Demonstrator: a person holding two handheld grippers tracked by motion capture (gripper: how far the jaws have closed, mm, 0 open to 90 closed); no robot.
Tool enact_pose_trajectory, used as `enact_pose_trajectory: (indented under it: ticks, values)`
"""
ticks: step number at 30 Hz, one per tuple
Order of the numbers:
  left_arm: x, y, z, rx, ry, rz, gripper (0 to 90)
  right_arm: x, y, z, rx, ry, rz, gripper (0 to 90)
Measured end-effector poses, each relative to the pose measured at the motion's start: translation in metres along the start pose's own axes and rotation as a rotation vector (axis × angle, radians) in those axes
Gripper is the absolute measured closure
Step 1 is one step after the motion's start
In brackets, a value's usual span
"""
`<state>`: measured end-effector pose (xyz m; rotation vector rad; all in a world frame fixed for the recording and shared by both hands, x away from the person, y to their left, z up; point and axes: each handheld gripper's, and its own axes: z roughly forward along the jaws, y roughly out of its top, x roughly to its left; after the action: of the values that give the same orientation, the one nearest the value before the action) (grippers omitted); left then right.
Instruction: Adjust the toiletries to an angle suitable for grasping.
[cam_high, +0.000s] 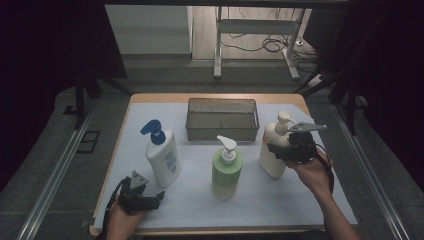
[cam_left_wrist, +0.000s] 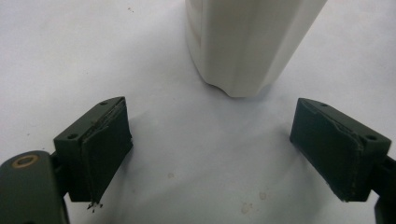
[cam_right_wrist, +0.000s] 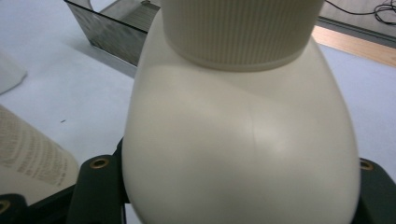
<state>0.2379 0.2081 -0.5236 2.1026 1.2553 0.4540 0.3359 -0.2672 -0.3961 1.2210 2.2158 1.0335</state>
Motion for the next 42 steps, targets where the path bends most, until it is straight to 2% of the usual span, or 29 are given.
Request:
enact_pose_trajectory:
  ticks: [4, 15, 23, 42]
  values:
    - [0.000, 0.000, 0.000, -0.001, 0.000, -0.001, 12.0, 0.002, 0.010, -0.008, 0.001, 0.014, -0.013, 36.6]
    - [0.000, 0.000, 0.000, -0.003, 0.001, -0.003, 12.0, 0.008, 0.028, -0.015, -0.009, 0.054, -0.019, 36.7]
    - [0.000, 0.000, 0.000, -0.003, 0.000, -0.003, 12.0, 0.012, 0.047, -0.018, -0.016, 0.064, -0.037, 36.7]
    - [0.000, 0.000, 0.000, -0.001, 0.001, -0.002, 12.0, 0.026, 0.091, -0.007, -0.039, 0.077, -0.054, 36.9]
